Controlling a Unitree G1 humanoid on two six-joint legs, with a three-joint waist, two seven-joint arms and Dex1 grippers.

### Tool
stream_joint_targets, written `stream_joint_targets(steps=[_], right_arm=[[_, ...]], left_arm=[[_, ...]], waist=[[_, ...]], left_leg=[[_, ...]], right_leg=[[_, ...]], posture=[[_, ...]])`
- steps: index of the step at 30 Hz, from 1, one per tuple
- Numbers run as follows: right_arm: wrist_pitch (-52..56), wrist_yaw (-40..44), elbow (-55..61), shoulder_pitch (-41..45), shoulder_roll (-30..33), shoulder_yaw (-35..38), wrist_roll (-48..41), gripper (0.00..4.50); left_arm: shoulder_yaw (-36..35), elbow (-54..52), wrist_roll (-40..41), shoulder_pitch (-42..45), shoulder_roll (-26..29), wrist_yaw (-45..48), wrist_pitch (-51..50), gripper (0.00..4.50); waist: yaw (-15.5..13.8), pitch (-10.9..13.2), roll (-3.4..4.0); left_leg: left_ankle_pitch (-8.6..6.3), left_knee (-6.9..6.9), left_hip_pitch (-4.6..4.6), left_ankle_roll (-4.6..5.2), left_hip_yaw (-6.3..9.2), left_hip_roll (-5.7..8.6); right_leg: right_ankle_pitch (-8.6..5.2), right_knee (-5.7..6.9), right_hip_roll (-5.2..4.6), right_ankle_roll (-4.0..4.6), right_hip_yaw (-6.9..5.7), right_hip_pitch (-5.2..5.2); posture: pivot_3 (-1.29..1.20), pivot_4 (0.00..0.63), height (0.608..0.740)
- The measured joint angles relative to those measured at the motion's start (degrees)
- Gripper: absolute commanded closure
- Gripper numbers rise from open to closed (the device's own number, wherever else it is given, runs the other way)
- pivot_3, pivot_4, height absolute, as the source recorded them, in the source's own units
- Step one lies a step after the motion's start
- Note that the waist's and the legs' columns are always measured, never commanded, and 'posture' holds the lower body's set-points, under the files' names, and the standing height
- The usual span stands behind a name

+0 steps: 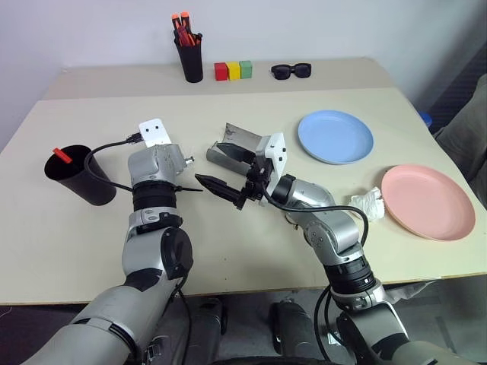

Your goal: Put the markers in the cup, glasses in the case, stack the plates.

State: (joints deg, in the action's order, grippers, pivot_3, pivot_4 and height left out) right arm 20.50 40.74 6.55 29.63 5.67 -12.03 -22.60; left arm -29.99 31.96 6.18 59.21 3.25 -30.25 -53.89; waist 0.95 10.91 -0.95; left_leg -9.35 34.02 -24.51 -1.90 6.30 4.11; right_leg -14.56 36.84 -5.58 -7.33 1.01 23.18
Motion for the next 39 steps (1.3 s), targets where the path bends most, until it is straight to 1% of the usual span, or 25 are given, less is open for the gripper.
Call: stream_joint_targets(steps=[1, 3, 6, 7, 10, 12, 15, 19, 22, 26, 33, 39], right_arm=[[0.0, 0.0, 0.0, 0.0, 0.0, 0.0, 0.0, 0.00], [0.0, 0.0, 0.0, 0.0, 0.1, 0.0, 0.0, 0.00], [0.1, 0.2, 0.0, 0.0, 0.4, -0.1, 0.0, 0.00], [0.3, 0.4, 0.0, 0.0, 0.6, -0.1, -0.1, 0.00], [1.1, 2.5, 0.6, -0.2, 2.1, -0.8, -0.4, 0.00], [1.5, 3.6, 1.1, -0.4, 2.9, -1.2, -0.6, 0.00], [0.5, 3.1, 0.7, -0.5, 3.5, -1.5, 1.4, 0.00], [-1.0, 2.3, -1.5, -0.3, 3.5, -1.8, 3.6, 0.00], [-2.0, 2.5, -2.3, -0.1, 3.1, -2.1, 3.9, 0.00], [-2.4, 3.1, -3.0, 0.4, 2.6, -2.1, 3.8, 0.00], [-2.4, 4.5, -3.6, 1.1, 2.0, -2.3, 3.8, 0.00], [-2.5, 4.4, -3.6, 1.4, 1.8, -2.2, 3.8, 0.00]], left_arm=[[0.5, -1.0, 0.0, -1.0, -0.2, 0.5, 1.4, 4.47], [3.7, -3.4, -0.5, -3.9, -0.1, 2.9, 5.4, 4.47], [13.4, -10.5, -5.1, -9.7, 2.0, 7.0, 13.6, 4.47], [14.6, -13.2, -5.4, -10.6, 2.4, 8.5, 16.1, 4.47], [14.8, -25.8, -2.0, -15.6, 2.3, 15.1, 26.4, 4.47], [15.0, -31.7, -2.3, -18.3, 3.4, 16.1, 31.1, 4.47], [15.2, -40.0, -5.9, -25.5, 7.1, 15.9, 37.1, 4.47], [13.8, -47.5, -13.2, -33.9, 10.7, 12.8, 41.7, 4.47], [10.2, -52.0, -15.9, -38.8, 10.3, 9.8, 42.0, 4.47], [7.9, -53.4, -16.1, -43.0, 7.8, 8.3, 41.5, 4.47], [7.5, -52.0, -16.1, -43.6, 6.7, 7.5, 42.3, 4.47], [7.2, -48.7, -16.2, -46.6, 5.6, 6.6, 44.5, 4.47]], waist=[[0.0, 0.0, 0.00], [0.0, 0.0, 0.00], [0.0, 0.0, 0.00], [-0.1, 0.0, 0.00], [-0.1, 0.0, 0.00], [0.0, 0.0, 0.01], [0.3, 0.0, 0.02], [-0.2, 0.0, 0.01], [-0.4, 0.0, -0.02], [-0.4, 0.0, -0.04], [-0.2, 0.0, -0.05], [-0.2, 0.0, -0.05]], left_leg=[[0.00, 0.00, 0.00, -0.01, 0.00, 0.00], [0.03, -0.02, -0.01, -0.05, -0.04, 0.00], [0.04, -0.06, -0.03, -0.07, -0.08, 0.00], [0.04, -0.05, -0.03, -0.08, -0.07, 0.00], [0.03, -0.10, -0.04, -0.09, -0.03, -0.04], [0.03, -0.10, -0.03, -0.08, -0.02, -0.04], [0.04, -0.18, 0.02, -0.07, -0.04, -0.06], [0.04, -0.13, 0.00, -0.06, -0.03, -0.04], [0.03, -0.10, 0.00, -0.05, 0.01, -0.04], [0.03, -0.08, 0.01, -0.05, 0.03, -0.04], [0.03, -0.08, 0.01, -0.05, 0.05, -0.05], [0.03, -0.09, 0.01, -0.05, 0.07, -0.05]], right_leg=[[0.00, 0.01, 0.00, 0.00, 0.03, 0.02], [0.01, 0.03, 0.00, 0.01, 0.04, 0.06], [0.01, 0.03, 0.00, 0.03, 0.10, 0.10], [0.02, 0.03, 0.00, 0.03, 0.10, 0.11], [0.02, -0.06, -0.03, 0.05, 0.14, 0.10], [0.03, -0.07, -0.03, 0.06, 0.15, 0.10], [0.02, -0.03, -0.01, 0.08, 0.23, 0.17], [0.02, -0.05, -0.01, 0.09, 0.22, 0.12], [0.02, -0.08, -0.01, 0.09, 0.18, 0.08], [0.02, -0.06, -0.01, 0.09, 0.11, 0.04], [0.02, -0.05, 0.00, 0.09, 0.12, 0.06], [0.02, -0.06, 0.00, 0.10, 0.12, 0.06]], posture=[[0.00, 0.150, 0.740], [0.00, 0.150, 0.740], [0.00, 0.150, 0.740], [0.00, 0.150, 0.740], [0.00, 0.150, 0.740], [0.00, 0.150, 0.740], [0.00, 0.150, 0.740], [0.00, 0.150, 0.740], [0.00, 0.150, 0.740], [0.00, 0.150, 0.740], [0.00, 0.150, 0.740], [0.00, 0.150, 0.740]])
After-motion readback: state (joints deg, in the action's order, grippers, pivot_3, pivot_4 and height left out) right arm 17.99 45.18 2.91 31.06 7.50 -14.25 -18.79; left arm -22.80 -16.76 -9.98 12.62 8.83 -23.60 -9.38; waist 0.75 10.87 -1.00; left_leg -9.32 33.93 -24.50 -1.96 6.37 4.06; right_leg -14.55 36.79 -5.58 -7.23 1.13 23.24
